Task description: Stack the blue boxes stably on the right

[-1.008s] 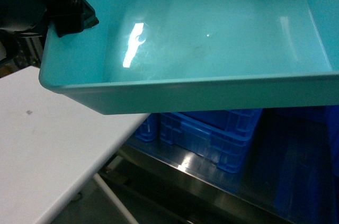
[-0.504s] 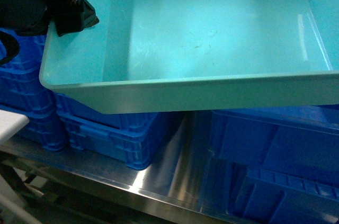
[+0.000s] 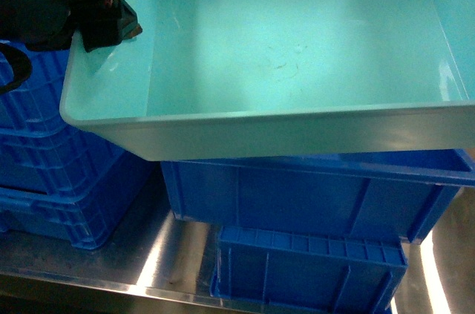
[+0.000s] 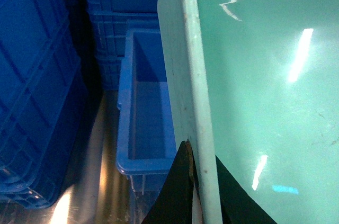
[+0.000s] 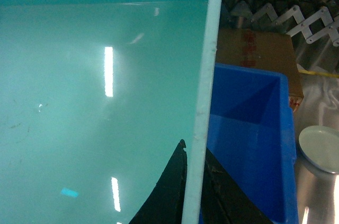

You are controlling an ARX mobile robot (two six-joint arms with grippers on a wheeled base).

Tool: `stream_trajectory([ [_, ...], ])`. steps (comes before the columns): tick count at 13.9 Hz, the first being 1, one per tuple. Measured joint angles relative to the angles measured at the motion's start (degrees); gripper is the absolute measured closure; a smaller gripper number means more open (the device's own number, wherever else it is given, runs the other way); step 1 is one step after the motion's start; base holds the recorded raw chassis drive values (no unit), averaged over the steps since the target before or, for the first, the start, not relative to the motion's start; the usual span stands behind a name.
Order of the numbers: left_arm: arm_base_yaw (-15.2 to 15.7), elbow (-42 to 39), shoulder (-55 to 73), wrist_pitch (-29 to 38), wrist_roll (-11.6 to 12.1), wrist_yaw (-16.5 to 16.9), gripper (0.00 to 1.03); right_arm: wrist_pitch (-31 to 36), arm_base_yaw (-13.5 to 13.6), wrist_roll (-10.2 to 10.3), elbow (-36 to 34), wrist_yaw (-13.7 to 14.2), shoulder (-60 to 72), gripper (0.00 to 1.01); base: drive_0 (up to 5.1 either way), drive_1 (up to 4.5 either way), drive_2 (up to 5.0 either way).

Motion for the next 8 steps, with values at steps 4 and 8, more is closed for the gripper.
stream_trajectory([
  [4, 0.24, -0.09, -0.22, 0.31, 0.02, 0.00, 1.01, 0.48, 0.31, -0.02, 0.00, 0.07, -0.13, 0.94, 2.9, -3.64, -3.6],
  [8, 0.24, -0.09, -0.22, 0.11, 0.02, 0.04, 1.01, 0.24, 0.31, 0.00, 0.00, 0.07, 0.00, 0.94, 2.9, -3.64, -3.6],
])
